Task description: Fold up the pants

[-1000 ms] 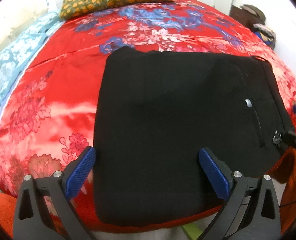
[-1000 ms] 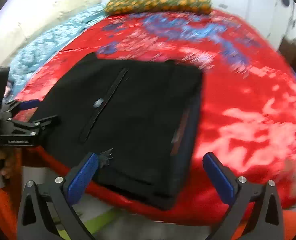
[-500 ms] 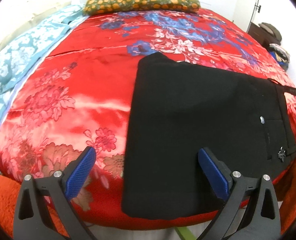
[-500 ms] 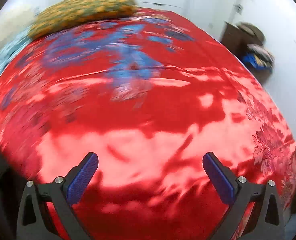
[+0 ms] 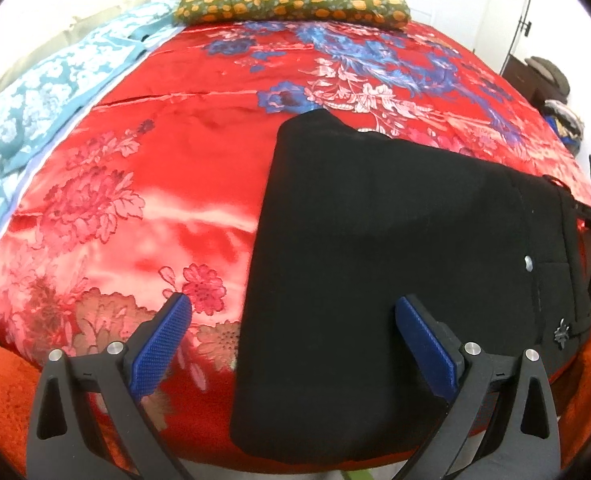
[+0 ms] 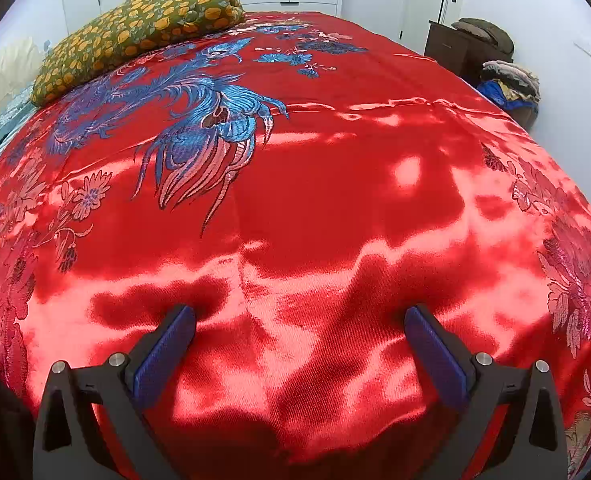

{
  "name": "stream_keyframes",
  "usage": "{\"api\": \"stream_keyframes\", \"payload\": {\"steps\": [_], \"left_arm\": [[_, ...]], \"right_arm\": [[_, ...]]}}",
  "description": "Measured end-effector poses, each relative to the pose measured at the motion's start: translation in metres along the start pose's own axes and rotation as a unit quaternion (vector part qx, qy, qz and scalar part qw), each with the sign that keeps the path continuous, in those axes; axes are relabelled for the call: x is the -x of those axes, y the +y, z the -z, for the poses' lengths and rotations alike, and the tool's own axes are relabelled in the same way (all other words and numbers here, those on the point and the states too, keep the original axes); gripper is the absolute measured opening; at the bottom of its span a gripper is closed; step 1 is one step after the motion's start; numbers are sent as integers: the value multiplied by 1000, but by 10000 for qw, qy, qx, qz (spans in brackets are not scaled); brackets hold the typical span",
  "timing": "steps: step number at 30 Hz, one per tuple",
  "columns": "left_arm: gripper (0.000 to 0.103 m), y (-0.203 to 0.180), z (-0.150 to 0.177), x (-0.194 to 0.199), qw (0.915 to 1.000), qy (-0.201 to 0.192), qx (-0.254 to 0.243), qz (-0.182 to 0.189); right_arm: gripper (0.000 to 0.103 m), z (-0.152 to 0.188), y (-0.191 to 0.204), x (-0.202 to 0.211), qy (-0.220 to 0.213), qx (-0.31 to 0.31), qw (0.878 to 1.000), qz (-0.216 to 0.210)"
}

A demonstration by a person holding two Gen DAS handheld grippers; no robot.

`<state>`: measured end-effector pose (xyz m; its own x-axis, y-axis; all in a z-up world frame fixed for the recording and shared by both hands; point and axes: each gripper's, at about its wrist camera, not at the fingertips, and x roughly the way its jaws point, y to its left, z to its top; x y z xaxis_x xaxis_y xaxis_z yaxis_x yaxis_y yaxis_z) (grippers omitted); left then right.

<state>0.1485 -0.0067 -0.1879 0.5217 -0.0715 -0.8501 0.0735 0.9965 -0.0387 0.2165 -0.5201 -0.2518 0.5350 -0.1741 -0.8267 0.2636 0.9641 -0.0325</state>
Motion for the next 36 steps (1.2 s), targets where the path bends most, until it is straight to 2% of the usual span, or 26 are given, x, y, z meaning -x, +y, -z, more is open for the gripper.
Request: {"api": "stream_keyframes", "payload": {"steps": [7, 19, 36], "left_arm": [[102, 0, 1, 5, 9999, -77, -77, -22], [102, 14, 1, 7, 9996, -56, 283, -43], [102, 11, 0, 3, 9998, -25, 200, -71]], "right_arm": [[103, 0, 1, -1, 3, 1, 10000, 3], [103, 0, 1, -1, 5, -2, 10000, 3], [103, -1, 1, -2, 9, -5, 10000, 4]]}}
